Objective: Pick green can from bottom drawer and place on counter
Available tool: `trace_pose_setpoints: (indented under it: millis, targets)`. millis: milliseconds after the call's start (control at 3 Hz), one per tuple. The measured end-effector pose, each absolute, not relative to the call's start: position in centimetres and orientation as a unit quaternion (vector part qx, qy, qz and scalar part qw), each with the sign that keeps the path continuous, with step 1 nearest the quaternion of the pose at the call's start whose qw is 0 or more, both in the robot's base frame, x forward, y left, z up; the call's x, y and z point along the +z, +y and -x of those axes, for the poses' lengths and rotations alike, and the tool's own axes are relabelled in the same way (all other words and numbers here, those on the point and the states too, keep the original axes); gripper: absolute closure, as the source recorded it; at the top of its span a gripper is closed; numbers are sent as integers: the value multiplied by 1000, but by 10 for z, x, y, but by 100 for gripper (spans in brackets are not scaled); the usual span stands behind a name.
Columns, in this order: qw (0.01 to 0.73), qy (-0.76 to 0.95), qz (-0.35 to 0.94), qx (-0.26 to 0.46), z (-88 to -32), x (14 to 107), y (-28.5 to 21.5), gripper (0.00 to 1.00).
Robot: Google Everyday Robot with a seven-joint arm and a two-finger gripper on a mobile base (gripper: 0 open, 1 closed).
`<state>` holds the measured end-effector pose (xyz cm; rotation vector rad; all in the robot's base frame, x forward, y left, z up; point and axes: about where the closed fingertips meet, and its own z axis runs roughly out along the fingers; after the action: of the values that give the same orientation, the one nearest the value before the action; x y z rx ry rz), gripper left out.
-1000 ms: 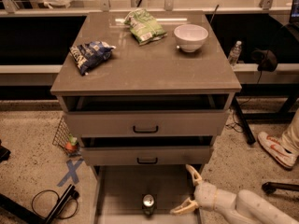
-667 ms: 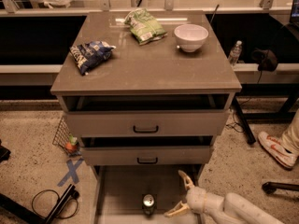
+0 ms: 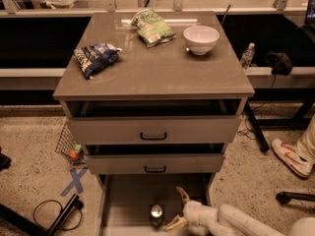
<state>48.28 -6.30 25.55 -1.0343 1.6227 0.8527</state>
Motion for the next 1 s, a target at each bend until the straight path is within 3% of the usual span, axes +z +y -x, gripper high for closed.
trace_pose_setpoints:
  millis: [667, 1000]
  targets:
    - [464, 672, 437, 377, -494, 190, -6, 0]
    - [442, 676, 447, 385, -488, 169, 19, 17]
